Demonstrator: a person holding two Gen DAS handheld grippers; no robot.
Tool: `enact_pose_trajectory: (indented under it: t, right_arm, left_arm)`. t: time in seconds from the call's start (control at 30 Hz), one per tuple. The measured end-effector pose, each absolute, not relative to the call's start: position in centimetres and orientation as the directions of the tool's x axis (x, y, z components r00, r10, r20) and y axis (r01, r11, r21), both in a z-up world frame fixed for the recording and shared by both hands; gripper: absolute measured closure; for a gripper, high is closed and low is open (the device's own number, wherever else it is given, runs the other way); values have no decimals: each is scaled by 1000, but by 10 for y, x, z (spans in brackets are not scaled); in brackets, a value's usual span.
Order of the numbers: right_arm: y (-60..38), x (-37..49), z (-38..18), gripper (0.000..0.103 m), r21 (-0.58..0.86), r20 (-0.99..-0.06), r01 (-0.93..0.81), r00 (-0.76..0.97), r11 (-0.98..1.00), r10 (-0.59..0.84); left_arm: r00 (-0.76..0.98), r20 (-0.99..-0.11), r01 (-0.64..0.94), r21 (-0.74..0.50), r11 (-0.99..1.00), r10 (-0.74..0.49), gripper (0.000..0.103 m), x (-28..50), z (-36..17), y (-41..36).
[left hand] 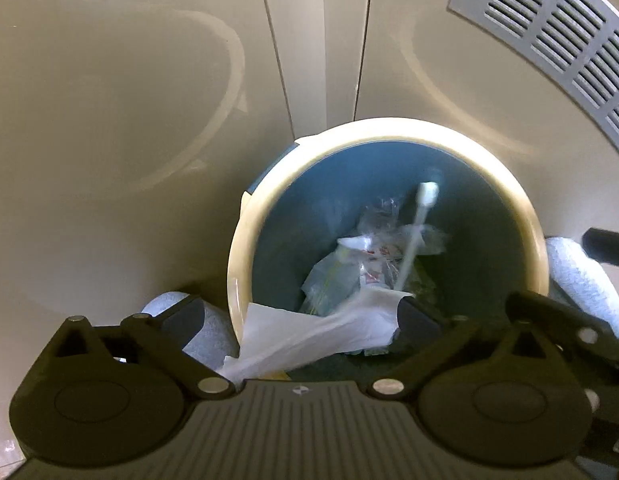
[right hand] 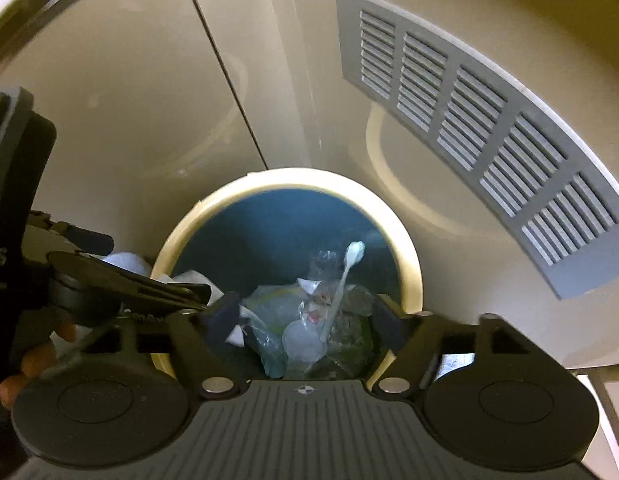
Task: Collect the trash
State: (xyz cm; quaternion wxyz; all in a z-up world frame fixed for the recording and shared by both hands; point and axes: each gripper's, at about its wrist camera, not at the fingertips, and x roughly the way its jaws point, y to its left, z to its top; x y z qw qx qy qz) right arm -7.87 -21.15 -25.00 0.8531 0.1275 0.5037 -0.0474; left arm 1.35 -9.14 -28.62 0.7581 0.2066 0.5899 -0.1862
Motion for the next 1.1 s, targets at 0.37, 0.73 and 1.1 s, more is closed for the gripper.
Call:
enact_pose_trajectory:
  t: [0.37,0.73,1.1]
  right_arm:
    - [-194,-126,-202,2,101,-752,202,656,974,-58]
    - [-178,-150,-184,0,51,-749,205,656,977,-98]
    - [-162,-162,-176,0,-12,-722,171,680,985,-127]
  left_arm:
    - [342,-934,554,109,825,-106,0,-30,-222,-65]
    - [384,-916,530,119,839,-113,0,-56,-196,-52]
    - [472,-879,529,215,821,-74,0,-73,-181,-43]
